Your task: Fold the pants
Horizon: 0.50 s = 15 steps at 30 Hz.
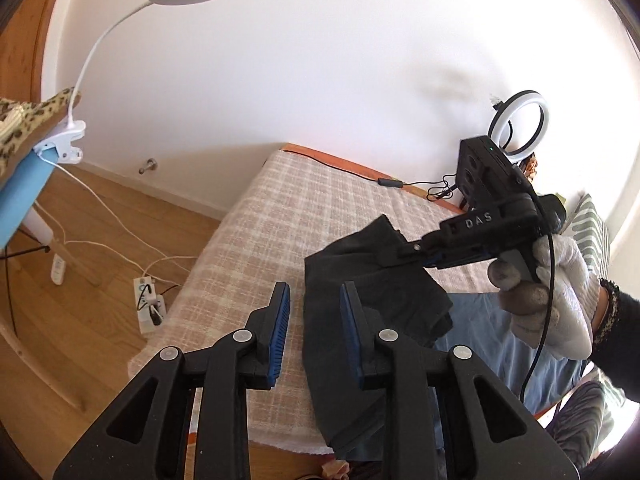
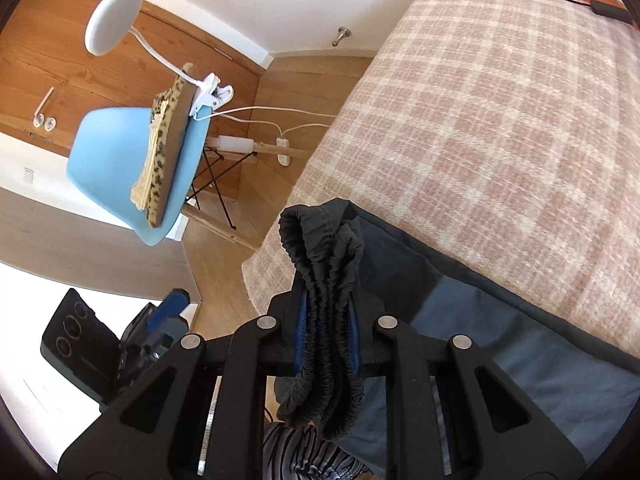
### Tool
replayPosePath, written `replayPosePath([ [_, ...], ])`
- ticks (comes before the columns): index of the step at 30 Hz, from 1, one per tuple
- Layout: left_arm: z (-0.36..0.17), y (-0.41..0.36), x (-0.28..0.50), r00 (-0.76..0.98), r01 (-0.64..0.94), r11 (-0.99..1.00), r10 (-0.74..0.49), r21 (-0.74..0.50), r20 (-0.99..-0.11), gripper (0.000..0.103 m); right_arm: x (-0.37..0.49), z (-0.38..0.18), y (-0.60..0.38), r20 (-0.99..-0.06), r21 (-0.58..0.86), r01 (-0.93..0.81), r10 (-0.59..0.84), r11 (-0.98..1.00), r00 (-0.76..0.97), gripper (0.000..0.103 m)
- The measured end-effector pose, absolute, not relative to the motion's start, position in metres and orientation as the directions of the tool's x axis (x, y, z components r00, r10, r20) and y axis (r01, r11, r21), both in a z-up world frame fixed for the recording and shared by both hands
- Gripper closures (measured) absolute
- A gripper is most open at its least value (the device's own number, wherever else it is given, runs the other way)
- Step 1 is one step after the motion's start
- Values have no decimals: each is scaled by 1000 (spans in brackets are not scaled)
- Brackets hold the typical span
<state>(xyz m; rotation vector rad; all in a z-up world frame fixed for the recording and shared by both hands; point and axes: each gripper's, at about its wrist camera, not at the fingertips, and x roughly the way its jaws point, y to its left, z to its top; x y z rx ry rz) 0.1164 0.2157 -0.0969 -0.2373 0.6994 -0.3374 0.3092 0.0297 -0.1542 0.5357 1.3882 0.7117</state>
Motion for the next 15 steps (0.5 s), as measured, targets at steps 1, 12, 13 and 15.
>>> replayPosePath([
  [1,-91,211,119,707,226,923,-375,-311,-600,79,303,-154,16,-683,721,-125,729,682,44,85],
  [12,-74,85,146,521,429,849,-512,-309,-683,79,234,-159,-123,-701,703,20,688,711,190,85],
  [13,-76,71,148,498,446,838,-524,-314,-691,79,226,-159,-134,-709,694,29,675,720,203,85],
  [15,-81,42,148,464,478,825,-529,-302,-711,79,210,-160,-155,-719,683,50,658,729,223,85],
])
